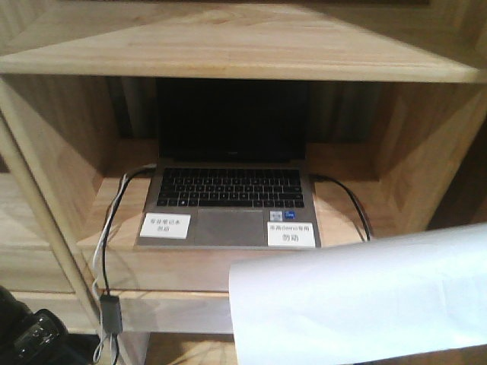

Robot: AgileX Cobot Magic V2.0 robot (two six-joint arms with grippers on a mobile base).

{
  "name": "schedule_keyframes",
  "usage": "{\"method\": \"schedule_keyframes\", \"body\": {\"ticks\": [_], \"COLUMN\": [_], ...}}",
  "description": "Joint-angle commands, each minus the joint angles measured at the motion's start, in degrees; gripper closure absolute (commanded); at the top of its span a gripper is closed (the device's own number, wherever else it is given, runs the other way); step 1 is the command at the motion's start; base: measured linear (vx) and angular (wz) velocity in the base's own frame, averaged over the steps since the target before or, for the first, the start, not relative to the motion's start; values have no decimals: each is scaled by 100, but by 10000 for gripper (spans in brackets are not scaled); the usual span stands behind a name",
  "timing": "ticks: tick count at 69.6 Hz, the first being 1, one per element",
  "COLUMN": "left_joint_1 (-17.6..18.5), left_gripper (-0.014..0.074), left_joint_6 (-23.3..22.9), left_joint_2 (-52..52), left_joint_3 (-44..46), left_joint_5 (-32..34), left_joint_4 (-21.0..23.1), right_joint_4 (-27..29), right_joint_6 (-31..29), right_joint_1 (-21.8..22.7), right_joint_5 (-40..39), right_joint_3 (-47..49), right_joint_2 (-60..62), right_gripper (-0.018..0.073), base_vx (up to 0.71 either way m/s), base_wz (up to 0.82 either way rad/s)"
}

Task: Grab stapler and paper to desk for stapling
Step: 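Drive the base away from the shelf toward the wooden desk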

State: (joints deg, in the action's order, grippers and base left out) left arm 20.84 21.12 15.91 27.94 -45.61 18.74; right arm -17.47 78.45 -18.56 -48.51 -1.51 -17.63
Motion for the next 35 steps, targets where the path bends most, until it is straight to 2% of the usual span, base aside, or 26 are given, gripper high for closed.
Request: {"method": "schedule_keyframes", "body": {"ticks": [1, 35], "left_joint_1": [18, 18], "left_gripper": [603, 603], "left_joint_6": [-17, -17], "left_joint_2": [36, 36], "left_joint_3": [186, 186], "left_joint_5": [594, 594], "left_joint_4": [181, 181], "right_joint_4": [23, 23], "right_joint_6": [-80, -80], "right_joint_1": [4, 4], "right_joint_5": [-335, -335], "right_joint_3": [-26, -26], "right_joint_2": [-40, -40], "right_gripper": [565, 565], "base_vx": [-18, -18], "base_wz": [2, -3]}}
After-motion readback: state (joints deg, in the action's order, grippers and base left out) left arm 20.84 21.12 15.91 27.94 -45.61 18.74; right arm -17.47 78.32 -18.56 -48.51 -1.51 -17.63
